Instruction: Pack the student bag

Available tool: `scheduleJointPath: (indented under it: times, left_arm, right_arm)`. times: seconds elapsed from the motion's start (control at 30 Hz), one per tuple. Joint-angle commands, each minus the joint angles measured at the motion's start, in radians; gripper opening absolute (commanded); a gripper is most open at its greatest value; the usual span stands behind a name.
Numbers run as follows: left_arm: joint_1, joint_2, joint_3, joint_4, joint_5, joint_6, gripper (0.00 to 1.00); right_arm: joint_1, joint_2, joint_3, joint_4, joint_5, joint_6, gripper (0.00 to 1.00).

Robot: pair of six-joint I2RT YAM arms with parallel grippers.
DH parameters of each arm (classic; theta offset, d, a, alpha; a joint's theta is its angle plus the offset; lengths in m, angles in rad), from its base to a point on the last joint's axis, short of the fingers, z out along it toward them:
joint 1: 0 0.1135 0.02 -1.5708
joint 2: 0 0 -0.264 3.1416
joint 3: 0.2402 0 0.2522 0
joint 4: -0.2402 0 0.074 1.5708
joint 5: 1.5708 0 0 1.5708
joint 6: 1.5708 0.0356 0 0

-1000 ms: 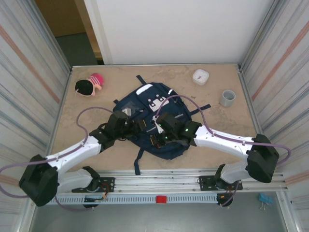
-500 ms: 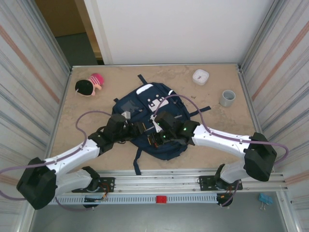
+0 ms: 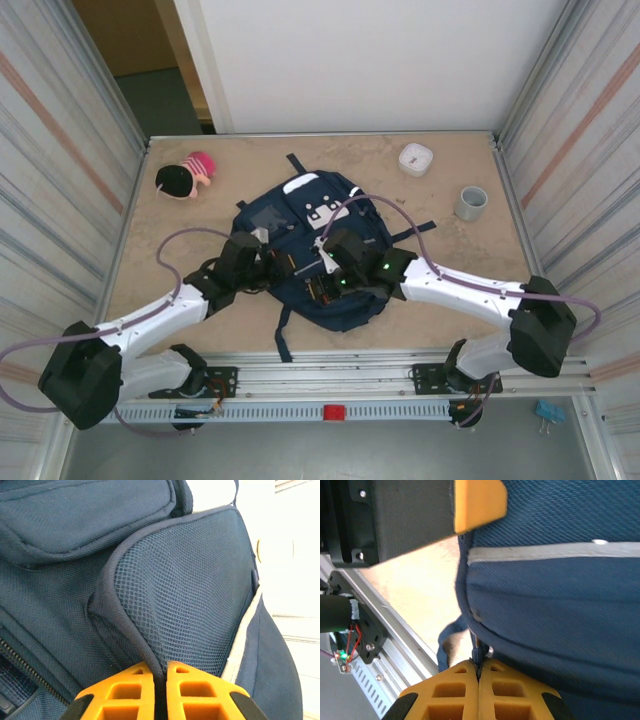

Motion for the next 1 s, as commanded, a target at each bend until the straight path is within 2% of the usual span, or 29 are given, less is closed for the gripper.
scheduleJointPath:
  times: [0.0, 0.1, 0.37, 0.43, 0.5, 0.53, 0.57, 0.67, 0.7, 0.83, 0.97]
  left_arm:
    - [0.065, -0.046, 0.018, -0.125, -0.056, 0.105, 0.05]
    - [0.110, -0.079, 0.014, -0.165, -0.055, 0.141, 0.05]
    - [0.126, -0.077, 0.022, -0.144, -0.007, 0.148, 0.11]
    - [0.124, -0.077, 0.029, -0.148, -0.003, 0.149, 0.20]
    - [0.123, -0.086, 0.039, -0.168, -0.007, 0.159, 0.36]
    - [0.124, -0.094, 0.044, -0.175, -0.008, 0.173, 0.41]
    - [0.124, -0.104, 0.049, -0.177, 0.001, 0.201, 0.46]
    - [0.117, -0.146, 0.084, -0.215, 0.014, 0.386, 0.61]
    - [0.113, -0.160, 0.104, -0.243, 0.017, 0.493, 0.64]
    - [0.107, -0.201, 0.181, -0.347, 0.089, 0.945, 0.68]
    - [0.085, -0.176, 0.239, -0.482, 0.243, 1.427, 0.65]
  right_arm:
    - [-0.064, -0.117, -0.039, -0.052, -0.006, -0.036, 0.00]
    - [-0.119, -0.161, -0.057, -0.103, -0.015, -0.049, 0.00]
    - [-0.097, -0.120, -0.048, -0.062, -0.055, -0.058, 0.00]
    - [-0.095, -0.116, -0.052, -0.057, -0.056, -0.056, 0.00]
    - [-0.096, -0.118, -0.055, -0.054, -0.060, -0.051, 0.00]
    - [-0.097, -0.118, -0.058, -0.055, -0.062, -0.048, 0.02]
    - [-0.098, -0.116, -0.058, -0.057, -0.063, -0.041, 0.09]
    - [-0.112, -0.124, -0.073, -0.042, -0.060, -0.008, 0.38]
    - [-0.122, -0.136, -0.082, -0.025, -0.064, 0.004, 0.43]
    - [-0.175, -0.189, -0.114, 0.023, -0.079, 0.033, 0.48]
    - [-0.238, -0.231, -0.148, 0.071, -0.125, 0.063, 0.49]
